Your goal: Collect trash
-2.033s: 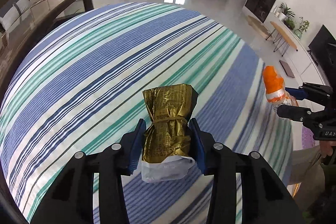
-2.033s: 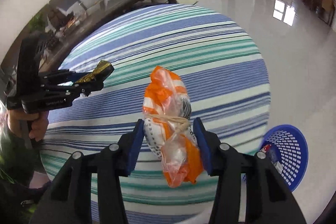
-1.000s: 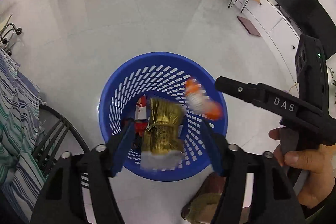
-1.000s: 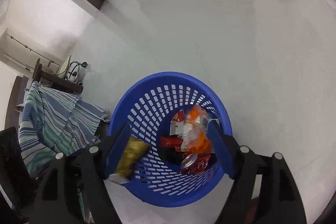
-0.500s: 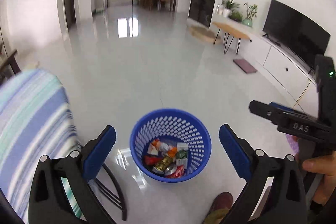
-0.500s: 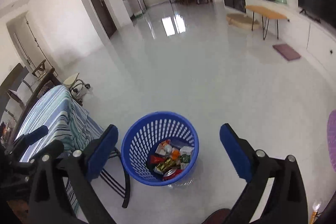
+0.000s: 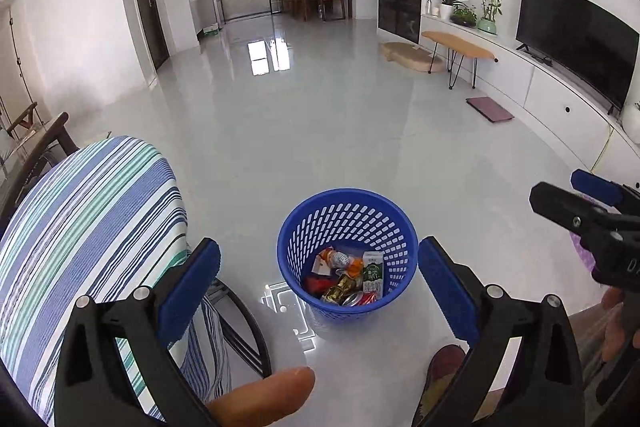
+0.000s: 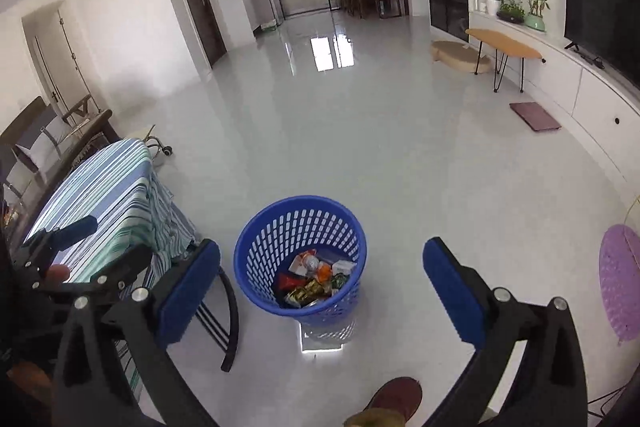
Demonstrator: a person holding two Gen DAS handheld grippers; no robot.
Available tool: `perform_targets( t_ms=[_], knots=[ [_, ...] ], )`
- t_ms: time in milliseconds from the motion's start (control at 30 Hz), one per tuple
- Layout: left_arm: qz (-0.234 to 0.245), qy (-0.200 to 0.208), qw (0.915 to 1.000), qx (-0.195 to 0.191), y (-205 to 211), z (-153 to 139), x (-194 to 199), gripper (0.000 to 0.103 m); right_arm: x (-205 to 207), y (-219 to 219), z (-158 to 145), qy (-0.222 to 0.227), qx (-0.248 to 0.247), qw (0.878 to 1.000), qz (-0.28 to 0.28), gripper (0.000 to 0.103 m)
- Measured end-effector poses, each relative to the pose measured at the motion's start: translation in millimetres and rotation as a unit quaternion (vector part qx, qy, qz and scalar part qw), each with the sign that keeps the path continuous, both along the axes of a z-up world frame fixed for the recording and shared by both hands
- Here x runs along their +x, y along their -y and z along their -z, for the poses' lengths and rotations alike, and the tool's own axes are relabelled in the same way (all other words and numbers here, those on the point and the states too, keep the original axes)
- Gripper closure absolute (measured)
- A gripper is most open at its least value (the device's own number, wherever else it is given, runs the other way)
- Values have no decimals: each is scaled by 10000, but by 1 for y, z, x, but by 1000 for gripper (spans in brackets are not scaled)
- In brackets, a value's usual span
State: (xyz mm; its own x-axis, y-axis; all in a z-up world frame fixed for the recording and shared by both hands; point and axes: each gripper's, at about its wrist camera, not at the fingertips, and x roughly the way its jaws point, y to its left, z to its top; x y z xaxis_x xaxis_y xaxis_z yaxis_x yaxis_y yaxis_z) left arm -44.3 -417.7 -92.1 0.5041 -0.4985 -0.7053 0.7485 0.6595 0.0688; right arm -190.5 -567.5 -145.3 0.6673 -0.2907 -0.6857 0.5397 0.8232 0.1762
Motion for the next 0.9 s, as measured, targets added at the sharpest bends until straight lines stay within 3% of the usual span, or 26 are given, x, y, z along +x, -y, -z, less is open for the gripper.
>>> perform_targets(
  t_ms=[300,900],
  knots=[
    [-114,-235,9996,142,-2,-1,11,5,15,-21,12,-467,-117,9985,-250,5],
    [-224,-295,9992,138,-3,0,17,5,23,-33,19,-674,-269,9966,-384,5]
  ],
)
